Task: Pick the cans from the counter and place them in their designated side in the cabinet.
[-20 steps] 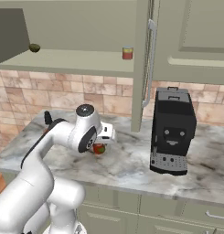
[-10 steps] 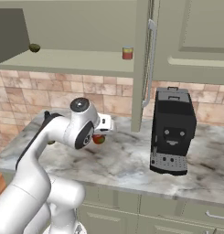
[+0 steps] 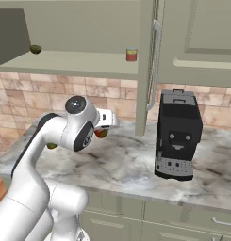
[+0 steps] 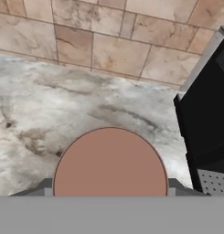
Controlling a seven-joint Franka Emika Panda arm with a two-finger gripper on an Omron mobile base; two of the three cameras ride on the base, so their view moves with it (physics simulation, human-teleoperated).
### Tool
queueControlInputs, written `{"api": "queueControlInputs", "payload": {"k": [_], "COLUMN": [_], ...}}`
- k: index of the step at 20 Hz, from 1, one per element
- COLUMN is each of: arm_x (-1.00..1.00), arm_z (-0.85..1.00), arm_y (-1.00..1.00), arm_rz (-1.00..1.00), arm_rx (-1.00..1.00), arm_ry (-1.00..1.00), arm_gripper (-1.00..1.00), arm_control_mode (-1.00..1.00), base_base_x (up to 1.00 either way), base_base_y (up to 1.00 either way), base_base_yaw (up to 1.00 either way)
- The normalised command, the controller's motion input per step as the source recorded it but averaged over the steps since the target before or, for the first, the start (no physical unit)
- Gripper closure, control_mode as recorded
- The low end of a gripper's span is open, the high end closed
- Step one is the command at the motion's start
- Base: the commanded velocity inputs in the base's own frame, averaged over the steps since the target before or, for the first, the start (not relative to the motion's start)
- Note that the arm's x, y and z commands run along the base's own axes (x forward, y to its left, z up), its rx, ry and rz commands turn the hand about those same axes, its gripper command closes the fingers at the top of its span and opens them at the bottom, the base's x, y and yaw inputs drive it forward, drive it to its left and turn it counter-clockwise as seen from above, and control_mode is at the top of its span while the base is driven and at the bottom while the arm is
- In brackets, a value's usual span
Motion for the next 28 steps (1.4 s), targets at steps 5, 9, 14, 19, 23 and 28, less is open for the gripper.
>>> {"api": "queueControlInputs", "payload": {"k": [5,9,14,19,23,28], "arm_x": [-0.03,-0.04,-0.11,-0.25,-0.28,-0.30], "arm_z": [0.44,0.43,0.42,0.36,0.30,0.26], "arm_y": [0.00,0.04,0.06,0.03,0.05,0.04], "arm_rz": [0.03,0.02,0.00,0.00,0.00,0.00], "arm_rx": [-0.03,-0.02,-0.03,-0.04,-0.04,-0.04], "arm_ry": [-0.12,-0.10,-0.02,0.01,0.01,0.00], "arm_gripper": [1.00,1.00,1.00,1.00,1.00,1.00], "arm_control_mode": [-1.00,-1.00,-1.00,-1.00,-1.00,-1.00], "base_base_x": [0.00,0.00,0.00,0.00,0.00,0.00], "base_base_y": [0.00,0.00,0.00,0.00,0.00,0.00], "base_base_yaw": [0.00,0.00,0.00,0.00,0.00,0.00]}}
